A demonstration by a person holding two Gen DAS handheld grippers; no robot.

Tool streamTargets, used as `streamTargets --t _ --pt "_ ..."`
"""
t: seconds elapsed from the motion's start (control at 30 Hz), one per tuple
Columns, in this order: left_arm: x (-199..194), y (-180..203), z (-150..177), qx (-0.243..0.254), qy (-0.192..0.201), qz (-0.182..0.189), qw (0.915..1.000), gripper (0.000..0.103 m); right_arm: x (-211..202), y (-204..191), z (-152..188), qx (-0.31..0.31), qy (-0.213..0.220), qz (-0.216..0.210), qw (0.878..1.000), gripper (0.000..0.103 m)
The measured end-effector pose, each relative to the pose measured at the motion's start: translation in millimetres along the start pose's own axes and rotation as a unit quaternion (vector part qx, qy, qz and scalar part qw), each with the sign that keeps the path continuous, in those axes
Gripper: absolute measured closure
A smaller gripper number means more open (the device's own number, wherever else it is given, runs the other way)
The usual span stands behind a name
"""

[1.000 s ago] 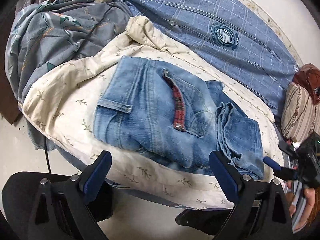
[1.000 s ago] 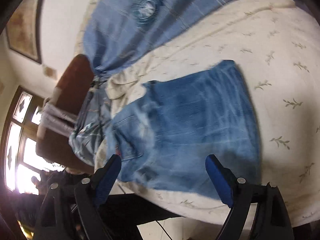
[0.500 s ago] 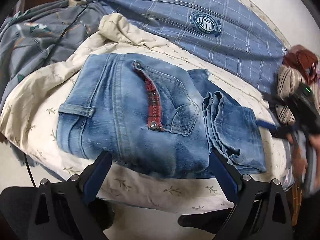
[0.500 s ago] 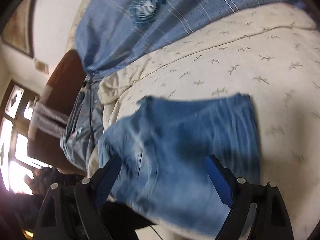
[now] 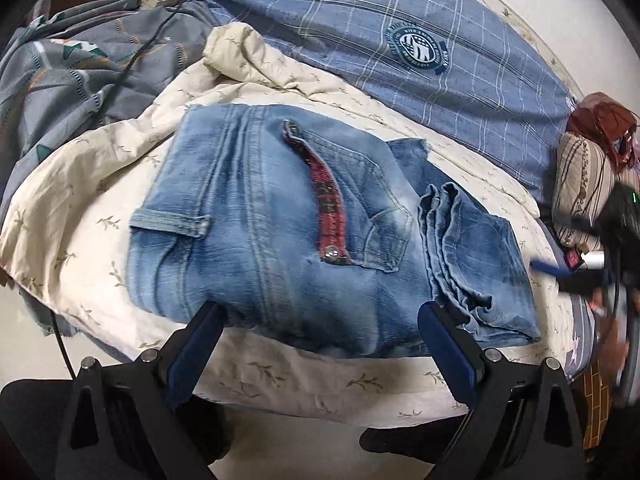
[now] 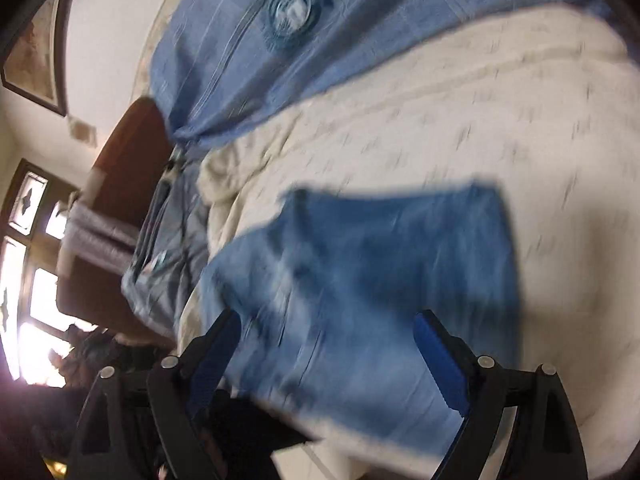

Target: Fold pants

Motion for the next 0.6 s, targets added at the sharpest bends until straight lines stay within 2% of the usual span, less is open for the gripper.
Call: streamTargets --t 0.13,0.23,0.3,0.4,0.47,0.5,0.53,0.6 --pt "-3 -6 4 -0.024 -0.008 0.001 0.9997 0.005 40 24 41 0.017 -0.059 0.013 0.998 0.013" --pt "-5 -9 6 -0.033 -0.007 -0.010 0.9994 0.005 36 21 42 0.005 -0.042 0.012 0.999 0.013" --pt "-9 -12 6 -0.049 -0.004 -0.010 0.9987 0.005 20 11 40 -0.005 -0.018 -0.004 1.000 0.013" --pt "-16 -20 6 -0.070 0.003 -0.013 0.9975 0.005 3 1 44 -0.028 -0.005 -0.033 0.999 0.013" --pt "-19 -27 5 -0.084 0.007 -0.016 0.9963 0.005 16 7 46 -0.020 -0.017 -0.016 1.000 0.013" --pt "-19 -33 5 -0.097 0.008 -0.017 0.9951 0.005 35 25 49 -0.007 -0.044 0.022 0.999 0.013" --pt "-20 -39 6 -0.115 0.007 -0.011 0.9932 0.005 42 33 50 0.002 -0.050 0.020 0.999 0.013" --pt "-17 -51 9 -0.144 -0.003 -0.004 0.9896 0.005 26 25 47 0.011 -0.021 0.006 1.000 0.013"
Point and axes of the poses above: each gripper's, at about its wrist camera, not at the fingertips, and x roughly the way its jaws point, y to its right, z to its underside, the point moved 5 cm from there along x, roughly the way its jaws point, and after that the axes turned 2 degrees about -y, right-handed, at the moved point
